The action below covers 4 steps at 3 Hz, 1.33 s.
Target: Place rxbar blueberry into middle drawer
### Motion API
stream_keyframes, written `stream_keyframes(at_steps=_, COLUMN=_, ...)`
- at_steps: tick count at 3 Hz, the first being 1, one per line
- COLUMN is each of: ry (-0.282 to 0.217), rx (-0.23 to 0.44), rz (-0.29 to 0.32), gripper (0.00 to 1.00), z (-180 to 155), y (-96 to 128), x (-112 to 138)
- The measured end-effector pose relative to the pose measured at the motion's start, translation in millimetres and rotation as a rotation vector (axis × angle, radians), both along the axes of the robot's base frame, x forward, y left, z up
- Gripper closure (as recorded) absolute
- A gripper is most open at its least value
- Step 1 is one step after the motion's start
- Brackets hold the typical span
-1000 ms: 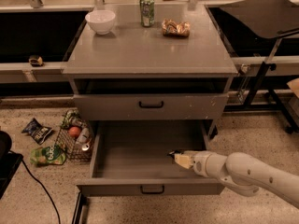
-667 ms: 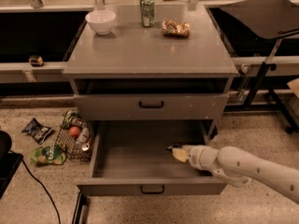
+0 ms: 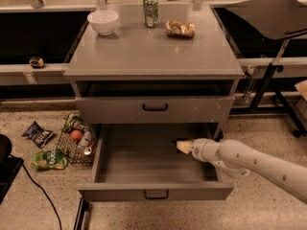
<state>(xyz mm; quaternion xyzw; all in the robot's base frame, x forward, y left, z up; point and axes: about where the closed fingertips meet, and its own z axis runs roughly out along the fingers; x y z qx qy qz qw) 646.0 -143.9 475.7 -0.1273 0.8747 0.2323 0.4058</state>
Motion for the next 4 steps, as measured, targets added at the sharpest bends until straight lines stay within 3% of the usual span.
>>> stream_keyframes(at_steps=1, ry=0.005, rx=0.010, rz=0.008, gripper=0.59, z=-5.1, y=5.6, x=12.9)
stream_keyframes(at_steps=3, ry=0.026, rx=0.039, rz=0.020, gripper=0.12, z=-13.1, y=11.4, x=15.0)
stream_keyframes(at_steps=4, ry=0.037, rx=0.061, rz=0.033, gripper=0.00, z=-15.2, y=13.9, x=5.2)
